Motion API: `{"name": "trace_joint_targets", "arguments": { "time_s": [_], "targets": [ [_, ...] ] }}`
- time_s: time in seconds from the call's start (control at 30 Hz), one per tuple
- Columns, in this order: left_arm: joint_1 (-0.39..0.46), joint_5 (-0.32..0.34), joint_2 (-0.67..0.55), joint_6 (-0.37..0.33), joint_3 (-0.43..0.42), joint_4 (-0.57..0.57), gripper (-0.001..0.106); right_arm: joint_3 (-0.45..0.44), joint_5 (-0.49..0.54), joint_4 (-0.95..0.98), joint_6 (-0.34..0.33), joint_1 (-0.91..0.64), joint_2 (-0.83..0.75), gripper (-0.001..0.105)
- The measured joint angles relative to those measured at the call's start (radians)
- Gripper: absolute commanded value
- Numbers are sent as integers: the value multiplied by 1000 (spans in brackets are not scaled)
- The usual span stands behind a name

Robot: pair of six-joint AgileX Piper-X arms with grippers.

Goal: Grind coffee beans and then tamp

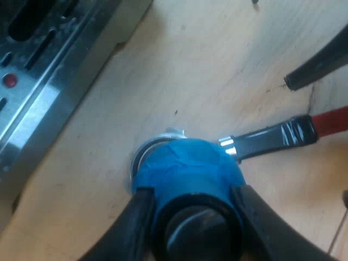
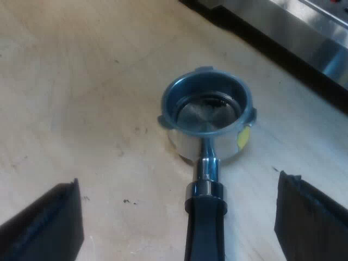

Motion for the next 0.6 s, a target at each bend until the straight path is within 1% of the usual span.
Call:
{"name": "trace_joint_targets", "arguments": {
  "time_s": [0.17,0.37,0.6],
  "targets": [
    [0,0,86,5,0,-34,0,0,0,0,0,0,0,74],
    [0,0,151,7,0,-71,0,0,0,0,0,0,0,74],
    [0,0,225,7,-2,-71,0,0,0,0,0,0,0,74]
  ]
}}
